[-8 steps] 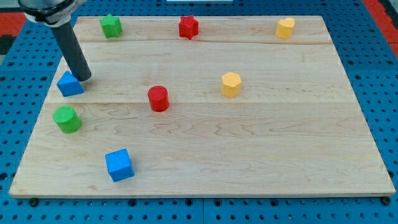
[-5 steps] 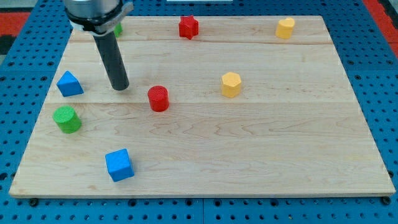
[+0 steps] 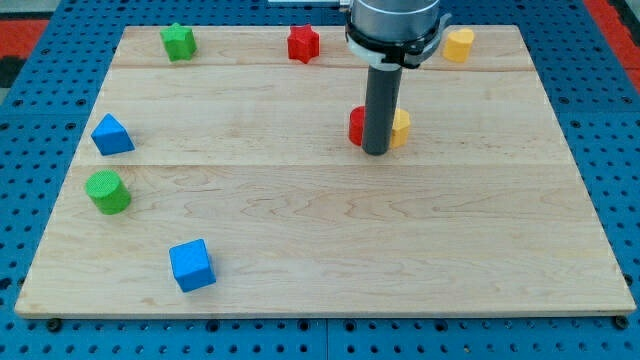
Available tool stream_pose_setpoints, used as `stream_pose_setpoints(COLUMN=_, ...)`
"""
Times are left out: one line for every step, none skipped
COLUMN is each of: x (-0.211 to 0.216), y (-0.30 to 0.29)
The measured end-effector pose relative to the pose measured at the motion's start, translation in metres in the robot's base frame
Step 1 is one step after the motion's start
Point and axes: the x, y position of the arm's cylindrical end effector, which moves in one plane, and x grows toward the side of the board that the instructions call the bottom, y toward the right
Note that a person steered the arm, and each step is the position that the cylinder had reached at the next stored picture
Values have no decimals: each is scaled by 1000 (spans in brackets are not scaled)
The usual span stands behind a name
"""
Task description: Place the red circle towards the top right side of the yellow hexagon
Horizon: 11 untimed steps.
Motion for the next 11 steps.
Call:
stream_pose_setpoints(x=-11, y=-6)
stream_pose_setpoints(x=-20, y=-16)
stream_pose_setpoints(x=-47, y=-8)
stream_pose_setpoints(x=-62, y=21)
stream_pose_setpoints(x=-63, y=63)
stream_pose_setpoints(x=-27, y=92)
stream_pose_setpoints(x=9, y=90)
stream_pose_setpoints(x=30, y=39)
stream_pose_setpoints(x=12, y=-7)
stream_pose_setpoints(x=-19, y=-77)
stream_pose_setpoints(x=-80, y=-81)
